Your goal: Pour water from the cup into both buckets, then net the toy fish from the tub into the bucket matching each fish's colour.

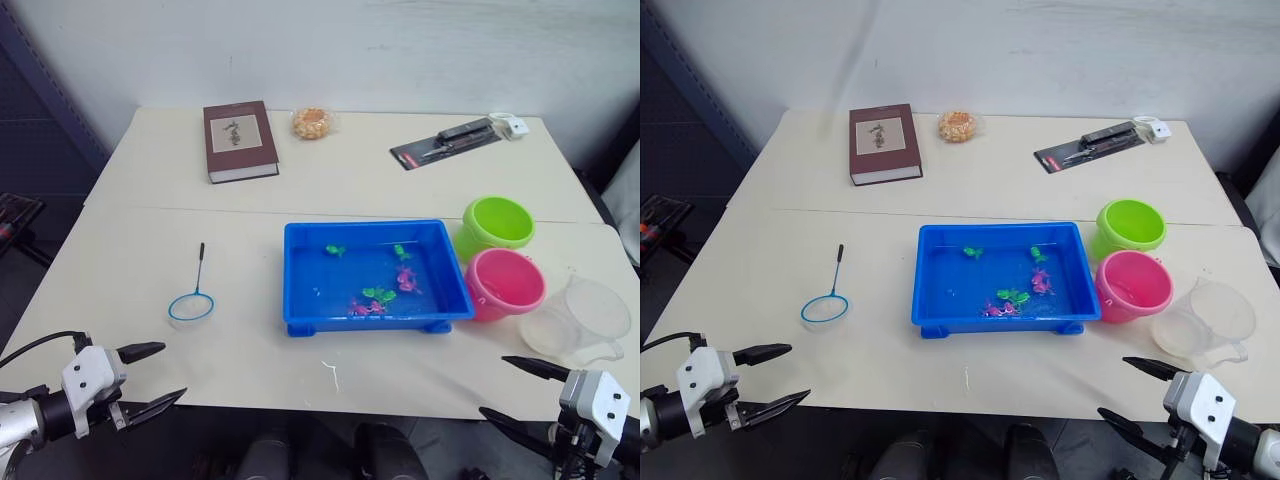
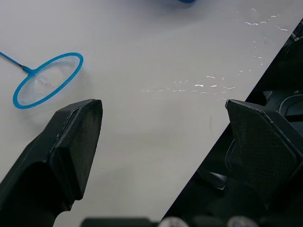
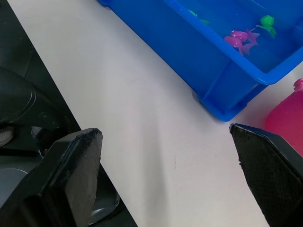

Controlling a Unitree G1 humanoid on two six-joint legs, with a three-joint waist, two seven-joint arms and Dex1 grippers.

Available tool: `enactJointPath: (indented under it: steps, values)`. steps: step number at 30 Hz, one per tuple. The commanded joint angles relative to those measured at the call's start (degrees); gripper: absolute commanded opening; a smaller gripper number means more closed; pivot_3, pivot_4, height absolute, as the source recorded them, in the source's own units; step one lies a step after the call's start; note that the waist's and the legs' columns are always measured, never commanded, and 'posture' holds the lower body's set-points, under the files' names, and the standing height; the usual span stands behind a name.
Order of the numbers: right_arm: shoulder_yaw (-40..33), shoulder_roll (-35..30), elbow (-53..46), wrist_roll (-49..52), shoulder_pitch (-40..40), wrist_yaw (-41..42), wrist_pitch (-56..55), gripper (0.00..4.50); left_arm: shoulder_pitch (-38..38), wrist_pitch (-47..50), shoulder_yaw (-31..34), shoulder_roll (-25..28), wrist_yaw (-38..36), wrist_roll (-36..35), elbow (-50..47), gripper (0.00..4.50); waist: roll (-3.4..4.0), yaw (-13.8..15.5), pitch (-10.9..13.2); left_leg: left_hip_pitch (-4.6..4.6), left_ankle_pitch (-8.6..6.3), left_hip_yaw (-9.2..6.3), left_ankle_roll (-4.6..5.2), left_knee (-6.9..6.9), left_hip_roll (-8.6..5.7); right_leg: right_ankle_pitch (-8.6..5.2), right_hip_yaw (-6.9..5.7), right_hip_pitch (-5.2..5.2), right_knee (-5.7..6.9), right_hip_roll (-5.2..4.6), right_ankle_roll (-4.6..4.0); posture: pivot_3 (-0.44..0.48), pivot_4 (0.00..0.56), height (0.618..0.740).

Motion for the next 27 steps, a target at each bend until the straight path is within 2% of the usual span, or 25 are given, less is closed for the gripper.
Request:
enactJointPath:
  steps: [1, 3, 5, 10, 13, 16, 22, 27]
  values:
    - [-0.9, 0.7, -2.8, 2.4, 2.1, -0.1, 1.1, 4.5, 1.1, 4.0, 0.0, 1.4, -1.0, -3.3, -4.9, 4.46, 0.0, 0.0, 0.0, 0.0, 0.0, 0.0, 0.0, 0.0, 0.0, 0.0, 0.0, 0.0, 0.0, 0.0, 0.0, 0.0, 0.15, 0.738]
    - [-3.2, 2.3, -5.6, 5.3, 2.1, -2.2, 1.3, 4.5, 1.3, 17.0, -1.7, 5.1, -2.4, -11.6, -11.4, 4.46, -0.08, 0.2, 0.0, -0.01, 0.0, 0.0, 0.0, 0.01, 0.0, 0.0, 0.0, 0.0, 0.03, 0.0, 0.0, 0.0, 0.15, 0.738]
    - [-4.9, 3.3, -10.0, 7.5, 4.6, -4.3, 4.6, 4.5, 0.1, 23.9, -4.0, 8.0, -4.1, -16.6, -15.4, 4.46, 0.05, 0.3, 0.0, -0.02, 0.02, -0.12, -0.03, 0.03, 0.01, 0.0, -0.04, 0.04, 0.04, -0.03, 0.0, 0.0, 0.15, 0.738]
    - [-11.8, 14.0, -16.5, 11.3, 15.2, -11.0, 5.2, 4.5, -11.1, 33.9, -7.7, 6.2, 2.0, -27.7, -20.3, 4.46, 0.37, 1.4, -0.1, -0.01, 0.05, -0.2, -0.07, 0.02, -0.04, -0.04, -0.06, 0.04, 0.11, -0.07, -0.07, 0.0, 0.15, 0.738]
    - [-15.2, 23.1, -17.4, 12.3, 20.5, -15.1, 2.5, 4.5, -16.6, 33.9, -13.6, 5.2, 1.9, -25.5, -21.6, 4.46, 0.43, 1.3, -0.2, 0.01, 0.06, -0.17, -0.12, -0.04, -0.03, -0.04, -0.03, 0.03, 0.12, -0.02, -0.08, 0.0, 0.15, 0.738]
    - [-17.4, 28.9, -12.0, 11.8, 21.8, -18.2, -0.3, 4.5, -24.5, 34.2, -18.3, 2.8, 2.7, -25.5, -21.3, 4.46, 0.37, 1.0, -0.3, 0.03, 0.06, -0.08, -0.11, -0.03, -0.06, -0.04, 0.05, 0.02, 0.15, 0.01, -0.07, 0.0, 0.15, 0.738]
    - [-17.5, 29.8, -0.8, 9.9, 15.5, -26.7, 0.8, 4.5, -36.0, 33.4, -23.6, 0.4, 2.1, -23.0, -17.5, 4.46, 0.34, -0.4, -0.4, 0.07, 0.07, -0.01, -0.15, -0.06, -0.05, -0.06, 0.19, -0.07, 0.25, 0.02, -0.1, 0.0, 0.15, 0.738]
    - [-16.3, 27.6, 5.1, 10.8, 6.3, -32.7, 3.8, 4.5, -39.1, 33.4, -26.7, -1.1, 2.0, -21.3, -17.3, 4.46, 0.5, -0.4, -0.4, 0.08, 0.12, 0.05, -0.22, -0.07, 0.0, -0.08, 0.27, -0.16, 0.36, 0.16, -0.14, 0.0, 0.15, 0.738]
